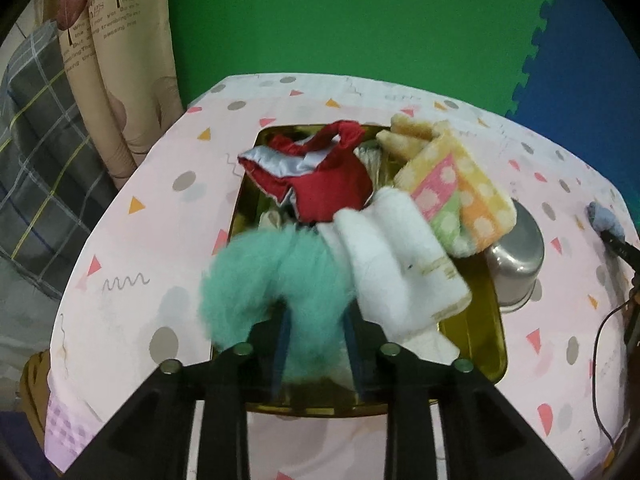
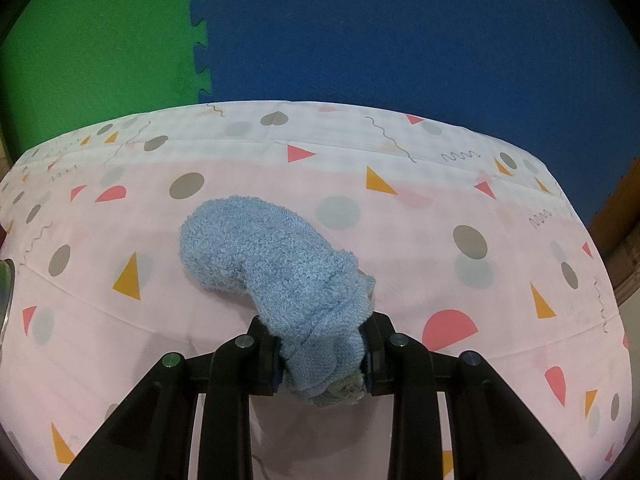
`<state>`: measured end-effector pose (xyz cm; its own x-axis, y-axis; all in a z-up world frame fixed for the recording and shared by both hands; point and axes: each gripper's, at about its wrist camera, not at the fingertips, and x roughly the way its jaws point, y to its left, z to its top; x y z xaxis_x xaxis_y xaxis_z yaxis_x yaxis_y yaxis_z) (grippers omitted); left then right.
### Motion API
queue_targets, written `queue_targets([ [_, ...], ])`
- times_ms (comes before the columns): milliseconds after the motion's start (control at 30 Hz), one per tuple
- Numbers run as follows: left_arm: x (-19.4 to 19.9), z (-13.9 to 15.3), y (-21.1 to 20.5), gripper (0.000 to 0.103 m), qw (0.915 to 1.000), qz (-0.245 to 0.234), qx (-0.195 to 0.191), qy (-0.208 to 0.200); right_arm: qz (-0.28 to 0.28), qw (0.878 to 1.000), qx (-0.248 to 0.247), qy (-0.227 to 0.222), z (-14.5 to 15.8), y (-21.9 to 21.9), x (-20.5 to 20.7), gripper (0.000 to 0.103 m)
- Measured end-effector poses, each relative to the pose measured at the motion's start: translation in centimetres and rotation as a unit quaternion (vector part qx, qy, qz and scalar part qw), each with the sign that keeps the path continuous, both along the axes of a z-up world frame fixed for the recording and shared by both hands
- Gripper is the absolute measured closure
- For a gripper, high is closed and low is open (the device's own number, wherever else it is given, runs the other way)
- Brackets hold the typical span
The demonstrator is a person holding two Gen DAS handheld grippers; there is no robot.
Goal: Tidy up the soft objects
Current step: 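Carry the green scrunchie into the tin box and open the left gripper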
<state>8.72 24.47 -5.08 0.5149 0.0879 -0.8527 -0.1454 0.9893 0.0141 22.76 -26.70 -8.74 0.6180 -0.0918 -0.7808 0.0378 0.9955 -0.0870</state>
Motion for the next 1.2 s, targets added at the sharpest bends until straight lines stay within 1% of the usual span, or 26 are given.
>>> queue_targets([
  [33, -0.1, 0.0, 0.0, 0.067, 1.0000, 0.000, 0.001, 0.001, 0.000, 1.000, 0.000, 0.000, 0.0, 0.0, 0.0, 0.075],
  [67, -0.2, 0.0, 0.0, 0.065, 1.0000, -0.002, 0.004, 0.001, 0.000, 1.000, 0.000, 0.000, 0.0, 0.0, 0.0, 0.075],
  [233, -0.8, 0.7, -0.3, 0.061, 0.9999, -0.011, 0.013, 0.002, 0.000, 1.000, 0.000, 0.000, 0.0, 0.0, 0.0, 0.075],
  [300, -1.4, 1.3, -0.6, 0.059, 0.9997, -0.017, 0.017, -0.006, 0.000, 1.000, 0.000, 0.000, 0.0, 0.0, 0.0, 0.075],
  [400, -1.9, 2.0, -0.6, 0.058, 0.9996, -0.015, 0.020, -0.015, 0.000, 1.000, -0.001, 0.000, 0.0, 0.0, 0.0, 0.075],
  [567, -3.1, 3.1, -0.8, 0.058, 0.9988, 0.001, 0.028, -0.041, 0.001, 1.000, 0.000, 0.000, 0.0, 0.0, 0.1, 0.075],
  [733, -3.6, 3.0, -0.7, 0.058, 0.9989, 0.015, 0.019, -0.039, 0.001, 1.000, -0.003, -0.001, 0.0, 0.1, 0.1, 0.075],
  [833, -4.0, 3.1, -0.7, 0.058, 0.9983, 0.020, 0.027, -0.048, 0.001, 1.000, -0.002, -0.002, 0.0, 0.0, 0.0, 0.075],
  [933, -4.3, 3.2, -0.7, 0.058, 0.9974, 0.027, 0.035, -0.057, -0.002, 1.000, 0.000, -0.003, 0.1, -0.2, -0.1, 0.079],
  [1067, -4.7, 3.3, -0.5, 0.058, 0.9960, 0.033, 0.046, -0.069, -0.012, 0.999, 0.031, -0.002, 0.8, -0.3, -0.9, 0.083],
  [1200, -4.9, 3.4, -0.1, 0.058, 0.9956, 0.039, 0.036, -0.077, -0.006, 1.000, 0.026, -0.003, 1.8, 0.8, -2.3, 0.083],
])
